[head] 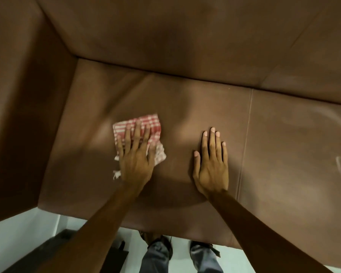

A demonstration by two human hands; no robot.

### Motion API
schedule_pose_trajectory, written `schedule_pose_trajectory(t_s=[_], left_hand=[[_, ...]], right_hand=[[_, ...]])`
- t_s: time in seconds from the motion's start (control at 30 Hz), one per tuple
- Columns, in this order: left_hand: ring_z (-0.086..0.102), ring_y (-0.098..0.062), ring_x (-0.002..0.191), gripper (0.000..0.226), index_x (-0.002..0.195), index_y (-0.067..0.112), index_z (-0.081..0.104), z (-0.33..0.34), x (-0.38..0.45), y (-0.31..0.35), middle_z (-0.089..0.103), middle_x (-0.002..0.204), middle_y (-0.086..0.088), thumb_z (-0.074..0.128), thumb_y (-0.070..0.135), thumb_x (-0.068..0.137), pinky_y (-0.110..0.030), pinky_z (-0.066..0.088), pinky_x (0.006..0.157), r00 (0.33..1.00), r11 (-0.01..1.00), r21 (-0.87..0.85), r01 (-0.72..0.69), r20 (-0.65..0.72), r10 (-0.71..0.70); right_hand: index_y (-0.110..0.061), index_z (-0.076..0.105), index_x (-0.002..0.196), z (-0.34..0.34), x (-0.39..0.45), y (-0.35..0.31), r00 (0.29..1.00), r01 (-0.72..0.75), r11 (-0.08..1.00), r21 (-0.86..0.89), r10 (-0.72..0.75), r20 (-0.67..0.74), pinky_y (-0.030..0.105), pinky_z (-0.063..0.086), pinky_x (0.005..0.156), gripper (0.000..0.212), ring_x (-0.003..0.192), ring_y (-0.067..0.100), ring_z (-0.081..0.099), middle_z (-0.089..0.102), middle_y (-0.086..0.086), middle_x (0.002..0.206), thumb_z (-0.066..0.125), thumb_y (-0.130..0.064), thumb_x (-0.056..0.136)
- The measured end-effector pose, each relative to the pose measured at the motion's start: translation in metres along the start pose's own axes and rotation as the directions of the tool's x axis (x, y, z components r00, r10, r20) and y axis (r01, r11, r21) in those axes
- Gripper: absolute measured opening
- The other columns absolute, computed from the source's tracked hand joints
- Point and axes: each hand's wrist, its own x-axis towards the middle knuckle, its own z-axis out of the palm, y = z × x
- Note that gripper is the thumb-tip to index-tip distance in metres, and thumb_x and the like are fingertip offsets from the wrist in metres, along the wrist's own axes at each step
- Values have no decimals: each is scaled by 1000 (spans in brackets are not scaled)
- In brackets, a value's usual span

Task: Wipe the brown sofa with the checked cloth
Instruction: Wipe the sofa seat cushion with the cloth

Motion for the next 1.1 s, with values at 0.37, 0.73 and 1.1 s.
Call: schedule_pose_trajectory(t_s=[0.37, 0.73, 1.1], left_hand=[[15, -28, 168, 57, 168, 29, 26, -5, -31, -24, 22, 180, -3, 23, 44, 114, -51, 8, 137, 986, 986, 77, -151, 77, 145], [21, -28, 167, 55, 166, 27, 35, 10, -42, 26, 25, 179, -2, 32, 44, 114, -58, 26, 132, 943, 945, -10, -327, 67, 327], [13, -29, 168, 56, 166, 28, 34, 1, 134, 185, 20, 180, 0, 29, 44, 112, -53, 13, 136, 913, 918, -73, -391, 96, 396]], right_hand=[[-15, 1, 178, 3, 0, 3, 1000, 2, 1000, -24, -2, 4, 49, 14, 142, 69, 177, 23, 1, -1, 6, 189, 13, -43, 117], [-9, 13, 177, 1, -5, 5, 998, -69, 997, 22, 69, -15, 44, 15, 142, 70, 176, 21, 10, 9, 7, 188, 28, -38, 115], [-8, 10, 177, 6, -10, 5, 994, -111, 993, 46, 111, 14, 43, 6, 142, 73, 176, 21, 4, 2, 8, 188, 29, -40, 114]])
